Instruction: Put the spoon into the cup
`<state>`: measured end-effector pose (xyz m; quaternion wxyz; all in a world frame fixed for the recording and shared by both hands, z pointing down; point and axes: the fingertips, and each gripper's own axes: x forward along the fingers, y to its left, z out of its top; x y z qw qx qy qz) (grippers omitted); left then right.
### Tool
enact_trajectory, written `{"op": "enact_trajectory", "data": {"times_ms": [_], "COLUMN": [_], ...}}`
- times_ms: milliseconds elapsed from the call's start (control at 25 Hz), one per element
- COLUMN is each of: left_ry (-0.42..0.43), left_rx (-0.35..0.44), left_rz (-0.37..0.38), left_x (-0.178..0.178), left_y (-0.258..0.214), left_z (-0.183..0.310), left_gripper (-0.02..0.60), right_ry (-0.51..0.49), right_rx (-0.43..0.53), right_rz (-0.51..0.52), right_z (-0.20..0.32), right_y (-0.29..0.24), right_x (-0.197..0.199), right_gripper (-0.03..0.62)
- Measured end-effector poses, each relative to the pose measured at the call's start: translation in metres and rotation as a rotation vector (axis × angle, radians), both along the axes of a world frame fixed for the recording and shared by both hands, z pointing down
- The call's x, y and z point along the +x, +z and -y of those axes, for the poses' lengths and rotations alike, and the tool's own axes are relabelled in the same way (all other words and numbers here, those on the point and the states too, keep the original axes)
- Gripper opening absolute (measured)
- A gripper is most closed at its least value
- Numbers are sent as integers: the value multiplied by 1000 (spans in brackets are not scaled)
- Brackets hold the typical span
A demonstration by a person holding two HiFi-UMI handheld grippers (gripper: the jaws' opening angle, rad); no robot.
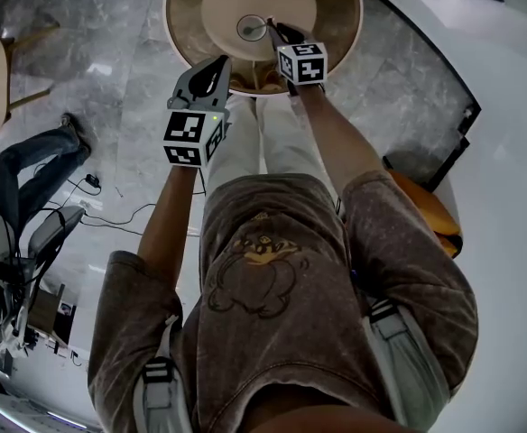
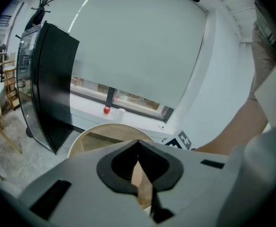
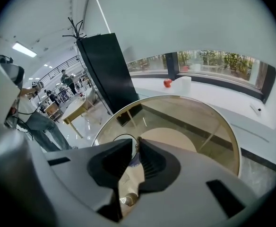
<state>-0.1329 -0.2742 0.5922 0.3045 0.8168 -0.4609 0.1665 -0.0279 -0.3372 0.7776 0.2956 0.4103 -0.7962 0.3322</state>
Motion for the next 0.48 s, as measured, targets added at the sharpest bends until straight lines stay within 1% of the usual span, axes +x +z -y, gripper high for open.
{"op": "enact_trajectory", "data": {"times_ms": [120,200,320,480], "left_ry": [-2,-4,-2,8], "left_rx": [3,4,14,39], "left_rz": [-15,-23,-33,-39], "left_x": [3,7,15,28], "left_y": [-10,-18,-32,-54], "left_z": [-1,-3,-8,-17], "left_gripper": [17,17,17,17], "right_ry": [3,10,18,16], "right_rx": [12,20,36,85], "right_rz": [11,13,20,54], "right_z": [0,-2,-7,-17], "right_y": [-17,-29,-53,-94], "right_x": [5,11,19,27], "right_gripper": [35,25,18,18]}}
